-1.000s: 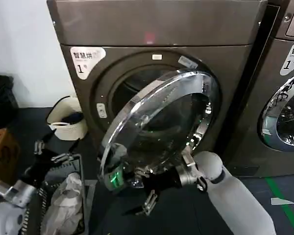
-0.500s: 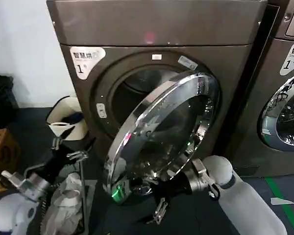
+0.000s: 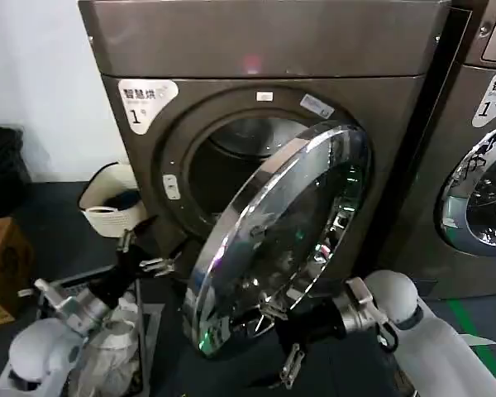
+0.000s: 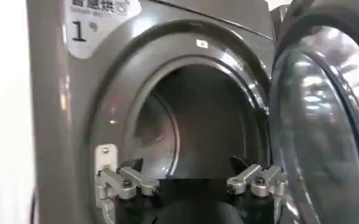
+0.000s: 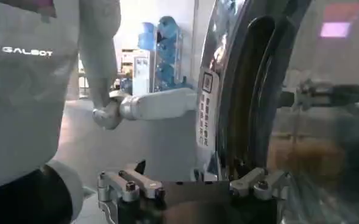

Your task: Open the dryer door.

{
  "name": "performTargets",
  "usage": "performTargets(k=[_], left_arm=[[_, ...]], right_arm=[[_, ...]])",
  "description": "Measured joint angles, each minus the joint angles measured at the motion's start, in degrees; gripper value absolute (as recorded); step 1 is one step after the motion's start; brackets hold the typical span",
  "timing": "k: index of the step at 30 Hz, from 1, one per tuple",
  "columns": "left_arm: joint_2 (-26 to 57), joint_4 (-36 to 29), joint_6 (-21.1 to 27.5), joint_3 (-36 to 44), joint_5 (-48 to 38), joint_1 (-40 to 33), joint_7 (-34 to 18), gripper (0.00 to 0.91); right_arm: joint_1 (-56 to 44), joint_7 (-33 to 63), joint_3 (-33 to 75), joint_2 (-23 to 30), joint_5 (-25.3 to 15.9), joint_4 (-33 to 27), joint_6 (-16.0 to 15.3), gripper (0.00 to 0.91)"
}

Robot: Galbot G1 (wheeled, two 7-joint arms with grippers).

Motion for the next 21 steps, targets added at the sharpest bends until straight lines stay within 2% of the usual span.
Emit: performTargets(k=[6,21], left_arm=[[0.2,0.2,0.1,2.5,-0.3,-0.5,0.3,0.907],[0.8,0.6,0.0,8.7,-0.7,-3.1,0.6,0.907]], right_arm=[[-2.2,0.1,2.9,-0.1,-1.8,-1.1,1.9,0.907],[-8.1,1.6,15.8,-0.3,-2.5,-4.4,4.2,0.907]])
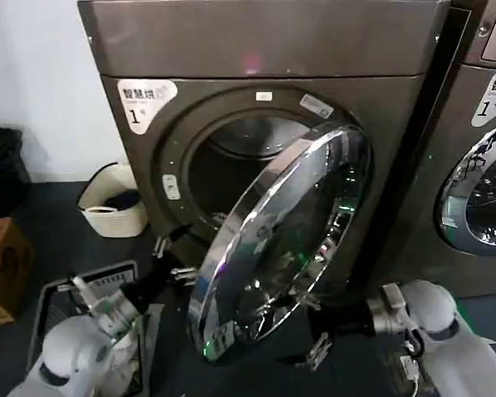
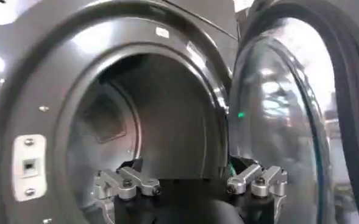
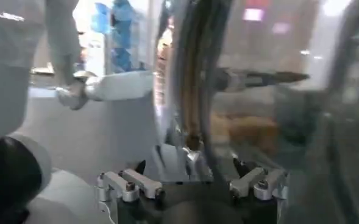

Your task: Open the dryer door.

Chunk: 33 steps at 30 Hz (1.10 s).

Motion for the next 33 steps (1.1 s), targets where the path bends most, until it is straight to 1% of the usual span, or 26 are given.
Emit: performTargets(k=[10,14,19,33], left_arm=[[0.6,0.2,0.3,3.5,0.0,-1.7,0.1,0.907],[0.9,-0.1,0.4,4.7,0.0,-2.2,0.2,0.907],[1.3,-0.2,0.3,6.1,0.0,-2.7,0.4,0.907],[2.1,-0.6,-0.1,11.0,0.2,-4.2,1.4,0.907]], right_arm=[[-6.2,0.0,10.7,-0.1,1.0,0.7,0.7,0.907],[-8.2,0.1,14.4,0.2,2.3,1.0,0.7,0.907],[-10.6,2.3,19.9,0.4,4.4,0.6,1.3,0.907],[-15.2,9.1,33.4,3.0,6.8,0.2,3.0,0.907]])
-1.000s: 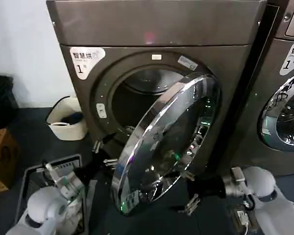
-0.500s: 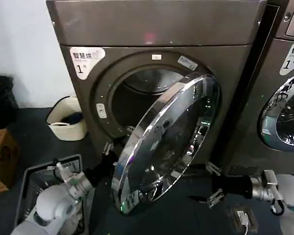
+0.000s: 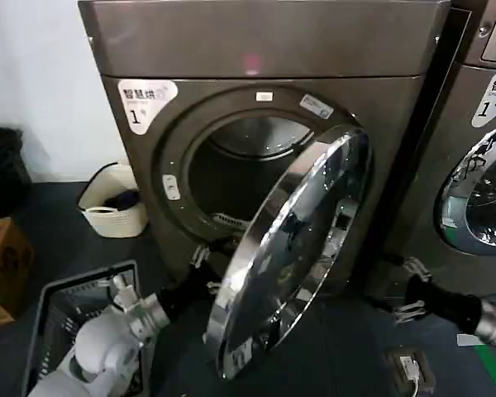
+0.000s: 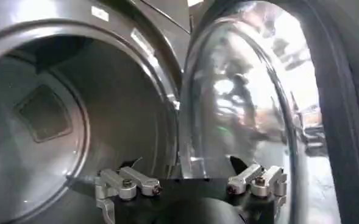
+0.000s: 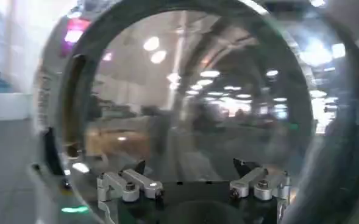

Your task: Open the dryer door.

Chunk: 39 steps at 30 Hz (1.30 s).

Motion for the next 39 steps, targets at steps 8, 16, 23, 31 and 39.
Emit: performTargets(k=[8,16,23,31,39], left_arm=[[1.2,0.7,-2.6,2.9,0.2,-1.1,0.9,0.907],[3.1,2.1,-4.4,6.5,0.4,-2.8,1.4,0.907],[4.3,3.0,-5.1,10.5,0.0,-5.0,2.0,0.907],[4.1,3.5,-5.6,15.4,0.2,-7.6,3.0,0.907],[3.7,4.7,-6.7,21.4,-0.1,-10.2,3.2,0.907]], right_arm=[[-1.2,7.0,5.3,2.8,2.7,0.2,0.0,0.907],[-3.3,12.5,10.8,6.0,3.0,2.2,1.7,0.907],[-5.2,21.7,17.8,7.5,5.2,4.5,1.7,0.907],[-7.2,35.8,25.3,7.0,8.0,6.2,0.7,0.907],[-9.2,46.4,32.9,6.0,9.7,7.7,-0.9,0.907]])
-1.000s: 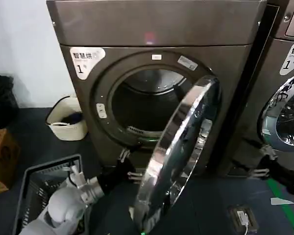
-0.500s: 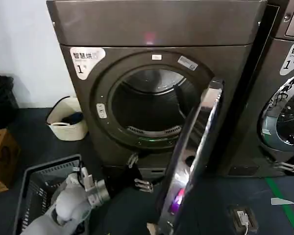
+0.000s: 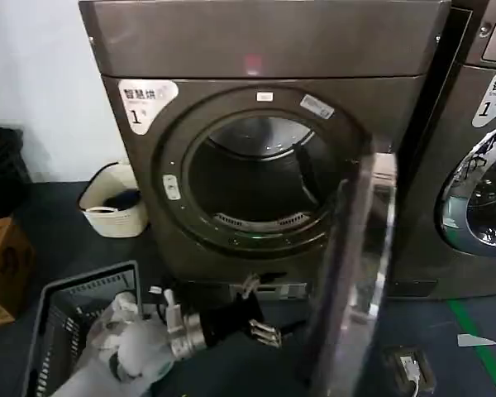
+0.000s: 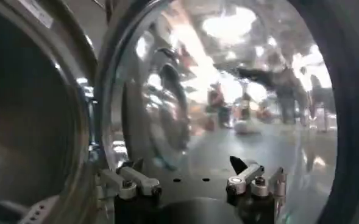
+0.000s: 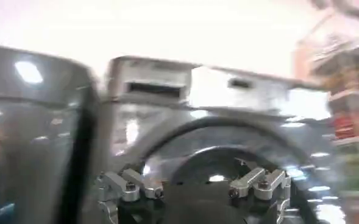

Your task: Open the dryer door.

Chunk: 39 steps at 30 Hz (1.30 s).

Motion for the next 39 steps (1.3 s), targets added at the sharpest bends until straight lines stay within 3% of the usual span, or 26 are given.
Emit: performTargets(k=[14,21,39], left_arm=[[-2.6,2.8,-0.3,9.3,-2.0,-6.9,-0.1,0.907],[-4.5,5.6,-0.6,14.2,-2.3,-11.7,-0.2,0.907],[-15.2,16.2,0.0,24.9,-2.7,-21.6,-1.2,0.907]], right_arm=[[-4.9,15.1,10.2,0.3,-11.2,2.4,-2.9,0.907],[-6.9,19.9,15.1,-1.0,-12.9,0.9,-5.8,0.907],[-11.2,22.7,26.1,-5.5,-20.9,-6.5,-7.1,0.907]])
